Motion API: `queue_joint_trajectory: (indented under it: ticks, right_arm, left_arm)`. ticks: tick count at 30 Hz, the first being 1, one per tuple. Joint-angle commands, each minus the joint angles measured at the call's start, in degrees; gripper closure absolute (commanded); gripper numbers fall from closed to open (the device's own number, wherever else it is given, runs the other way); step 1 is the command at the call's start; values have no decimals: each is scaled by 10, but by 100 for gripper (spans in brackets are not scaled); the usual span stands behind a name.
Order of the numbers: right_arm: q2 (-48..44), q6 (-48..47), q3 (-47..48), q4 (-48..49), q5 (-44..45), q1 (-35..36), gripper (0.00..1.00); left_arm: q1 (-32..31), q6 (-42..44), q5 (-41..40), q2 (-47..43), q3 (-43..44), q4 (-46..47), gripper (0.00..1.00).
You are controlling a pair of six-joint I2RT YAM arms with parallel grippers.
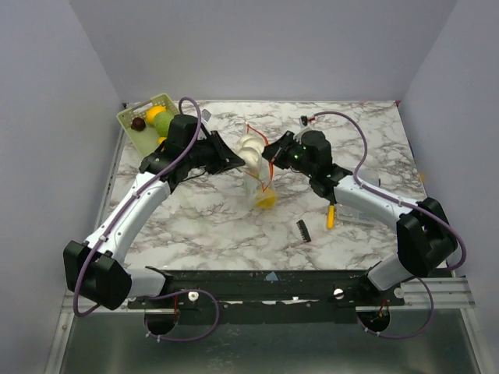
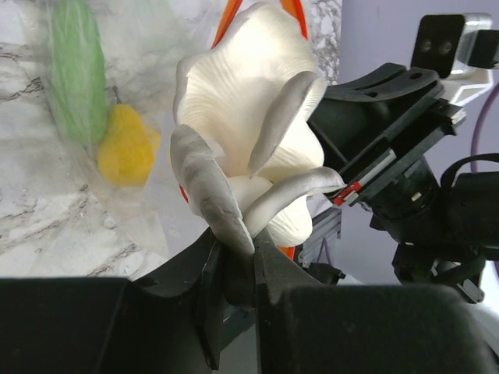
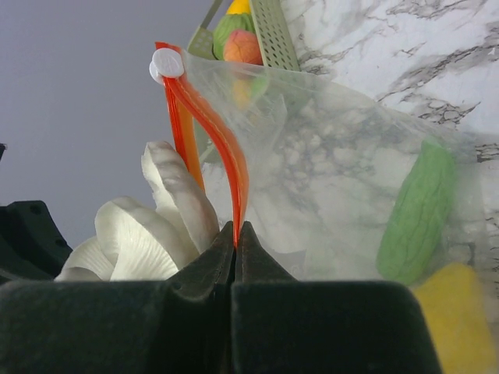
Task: Place the food in the zip-top bag and seal the zipper
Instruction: Place the fake vegetable in the zipper food storage bag.
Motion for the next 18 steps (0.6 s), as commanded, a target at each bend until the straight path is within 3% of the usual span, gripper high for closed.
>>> queue_joint_trajectory:
  ticks: [1, 11, 18]
  right_arm:
    - [-29, -2, 12, 54, 12, 11, 99]
    - [-24, -64, 48, 9, 20, 20, 99]
    - [-21, -130, 68, -8, 45, 40, 99]
  left_arm:
    - [-12, 15, -67, 9, -26, -48, 100]
    - [-13, 43, -123, -10, -2, -88, 100]
    - [-15, 63, -117, 3, 17, -123, 100]
